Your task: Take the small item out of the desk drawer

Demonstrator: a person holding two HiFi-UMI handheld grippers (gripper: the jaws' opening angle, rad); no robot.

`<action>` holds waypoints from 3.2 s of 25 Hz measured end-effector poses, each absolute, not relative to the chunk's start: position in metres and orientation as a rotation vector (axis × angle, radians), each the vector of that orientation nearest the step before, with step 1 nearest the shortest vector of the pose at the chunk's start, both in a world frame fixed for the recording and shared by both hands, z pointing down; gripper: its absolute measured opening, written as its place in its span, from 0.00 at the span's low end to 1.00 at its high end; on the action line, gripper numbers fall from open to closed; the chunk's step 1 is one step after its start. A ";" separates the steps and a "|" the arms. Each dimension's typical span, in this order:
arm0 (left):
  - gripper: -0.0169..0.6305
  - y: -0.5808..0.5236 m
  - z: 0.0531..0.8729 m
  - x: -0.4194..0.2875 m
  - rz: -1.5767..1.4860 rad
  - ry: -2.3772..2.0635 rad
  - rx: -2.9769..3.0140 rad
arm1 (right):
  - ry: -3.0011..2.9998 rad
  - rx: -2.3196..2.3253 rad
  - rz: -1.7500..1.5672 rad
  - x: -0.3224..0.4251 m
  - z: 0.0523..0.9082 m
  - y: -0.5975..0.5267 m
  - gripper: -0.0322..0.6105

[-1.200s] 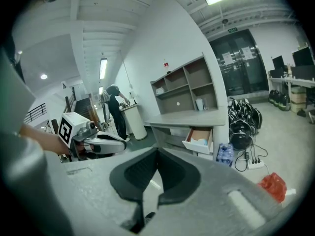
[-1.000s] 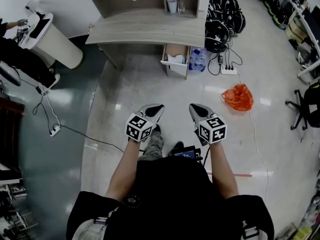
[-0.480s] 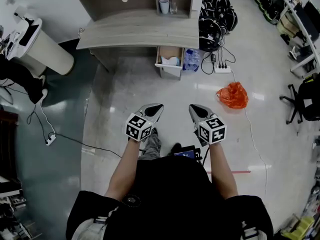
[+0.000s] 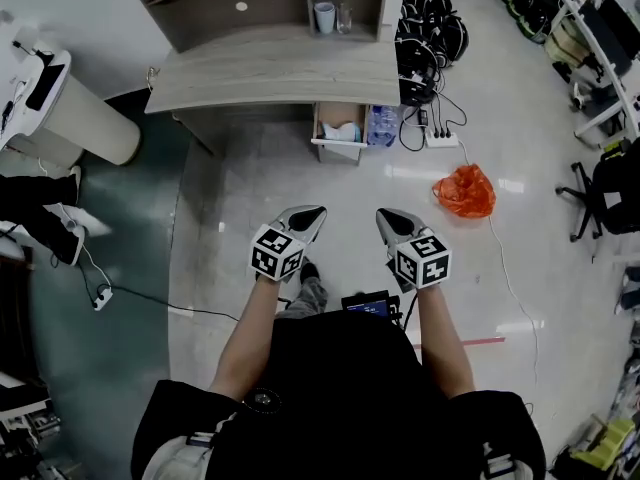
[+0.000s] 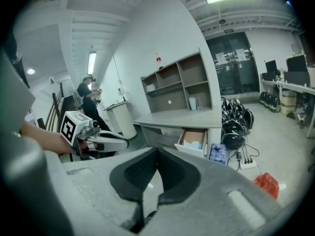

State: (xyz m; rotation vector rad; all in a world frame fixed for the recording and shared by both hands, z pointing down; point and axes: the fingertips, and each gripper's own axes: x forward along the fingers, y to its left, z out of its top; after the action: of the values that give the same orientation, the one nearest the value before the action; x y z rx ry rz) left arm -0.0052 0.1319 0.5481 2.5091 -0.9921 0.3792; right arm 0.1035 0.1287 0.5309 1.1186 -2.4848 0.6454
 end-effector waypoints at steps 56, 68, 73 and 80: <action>0.03 -0.002 0.561 -0.029 0.380 -0.860 2.525 | -2.414 1.207 0.673 0.072 0.546 0.004 0.05; 0.03 -0.060 0.564 0.001 0.392 -1.014 2.460 | -2.459 1.064 0.687 0.111 0.555 -0.061 0.05; 0.03 -0.081 0.560 0.018 0.405 -1.067 2.450 | -2.482 1.010 0.701 0.129 0.557 -0.084 0.05; 0.03 -0.090 0.563 0.013 0.407 -1.155 2.390 | -2.496 0.935 0.732 0.133 0.564 -0.101 0.05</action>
State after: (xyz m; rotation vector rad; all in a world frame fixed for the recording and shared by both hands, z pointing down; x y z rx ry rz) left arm 0.0127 -0.0897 0.5632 2.3905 -1.1554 0.4066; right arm 0.1326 -0.1010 0.5644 0.9353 -2.4958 0.7315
